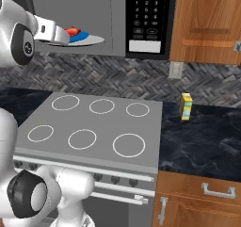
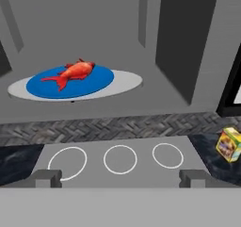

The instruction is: Pick the fish from the microwave and place it on plate located on the counter.

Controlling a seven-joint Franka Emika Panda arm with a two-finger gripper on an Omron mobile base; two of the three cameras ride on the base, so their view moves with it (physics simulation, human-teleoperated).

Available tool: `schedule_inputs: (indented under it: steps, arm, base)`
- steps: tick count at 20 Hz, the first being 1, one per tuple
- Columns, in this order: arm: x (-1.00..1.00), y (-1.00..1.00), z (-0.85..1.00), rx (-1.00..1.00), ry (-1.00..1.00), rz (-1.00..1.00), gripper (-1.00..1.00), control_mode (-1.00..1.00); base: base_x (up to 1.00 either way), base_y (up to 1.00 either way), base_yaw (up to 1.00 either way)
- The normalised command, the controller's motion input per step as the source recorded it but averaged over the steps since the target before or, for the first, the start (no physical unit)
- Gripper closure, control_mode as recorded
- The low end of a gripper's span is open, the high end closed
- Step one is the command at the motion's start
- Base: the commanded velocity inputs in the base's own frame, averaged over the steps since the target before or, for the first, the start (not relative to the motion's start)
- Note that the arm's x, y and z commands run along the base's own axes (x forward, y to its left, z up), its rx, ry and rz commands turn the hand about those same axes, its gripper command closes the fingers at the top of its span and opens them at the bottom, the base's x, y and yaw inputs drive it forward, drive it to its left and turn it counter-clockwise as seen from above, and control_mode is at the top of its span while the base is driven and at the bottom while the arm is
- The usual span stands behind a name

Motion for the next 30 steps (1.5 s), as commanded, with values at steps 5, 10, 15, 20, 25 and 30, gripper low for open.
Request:
schedule_inputs:
  steps: [5,10,15,20,25,30]
  arm:
    - [0.41,0.30,0.03,0.00,0.08,0.00,-1.00,-1.00]
    - [0.49,0.60,0.00,0.00,0.06,0.00,-1.00,-1.00]
    - [0.60,0.57,0.00,0.00,0.00,-0.05,-1.00,-1.00]
    - [0.69,0.46,-0.04,0.00,0.05,-0.06,-1.00,-1.00]
    - [0.59,0.05,0.00,0.01,0.06,-0.10,-1.00,-1.00]
    - [0.51,0.00,-0.08,0.03,0.05,-0.13,-1.00,-1.00]
  base:
    - [0.00,0.00,0.00]
    - [0.00,0.00,0.00]
    - [0.00,0.00,0.00]
    - [0.00,0.00,0.00]
    - [0.00,0.00,0.00]
    - [0.00,0.00,0.00]
